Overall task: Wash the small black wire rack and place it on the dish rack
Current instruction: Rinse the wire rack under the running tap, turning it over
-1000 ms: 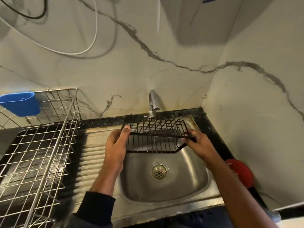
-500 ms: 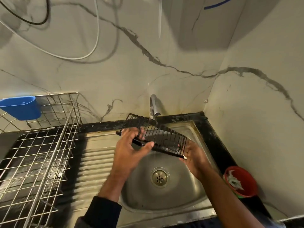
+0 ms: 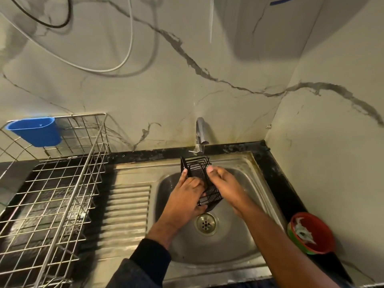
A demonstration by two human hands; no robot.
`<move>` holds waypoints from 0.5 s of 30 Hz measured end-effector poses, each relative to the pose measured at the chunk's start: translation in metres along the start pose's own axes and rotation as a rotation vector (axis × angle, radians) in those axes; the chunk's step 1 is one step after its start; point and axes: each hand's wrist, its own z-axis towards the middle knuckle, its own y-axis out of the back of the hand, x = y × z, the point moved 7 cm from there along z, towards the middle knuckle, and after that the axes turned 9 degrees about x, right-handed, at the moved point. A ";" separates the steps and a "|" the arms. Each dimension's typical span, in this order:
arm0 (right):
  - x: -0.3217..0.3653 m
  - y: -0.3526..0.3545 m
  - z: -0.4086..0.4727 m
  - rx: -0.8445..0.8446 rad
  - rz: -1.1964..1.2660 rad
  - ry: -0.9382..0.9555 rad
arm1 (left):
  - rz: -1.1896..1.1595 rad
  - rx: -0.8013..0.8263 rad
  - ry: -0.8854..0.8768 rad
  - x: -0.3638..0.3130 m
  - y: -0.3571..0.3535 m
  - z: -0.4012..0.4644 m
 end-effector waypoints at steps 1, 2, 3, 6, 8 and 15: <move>0.001 0.002 0.005 -0.013 -0.099 -0.001 | 0.059 0.007 0.000 0.001 0.001 0.003; 0.000 0.004 0.011 -0.030 -0.169 -0.026 | 0.112 0.018 0.005 0.002 0.001 0.006; 0.000 0.007 0.016 -0.041 -0.204 -0.059 | 0.157 0.024 0.009 0.003 0.002 0.008; 0.004 0.011 0.028 -0.045 -0.213 -0.131 | 0.215 0.027 0.027 0.007 0.005 0.018; 0.003 0.014 0.037 -0.062 -0.243 -0.153 | 0.214 0.028 0.048 0.009 0.006 0.022; 0.010 0.014 0.047 -0.088 -0.365 -0.094 | 0.135 -0.006 0.102 0.015 0.003 0.022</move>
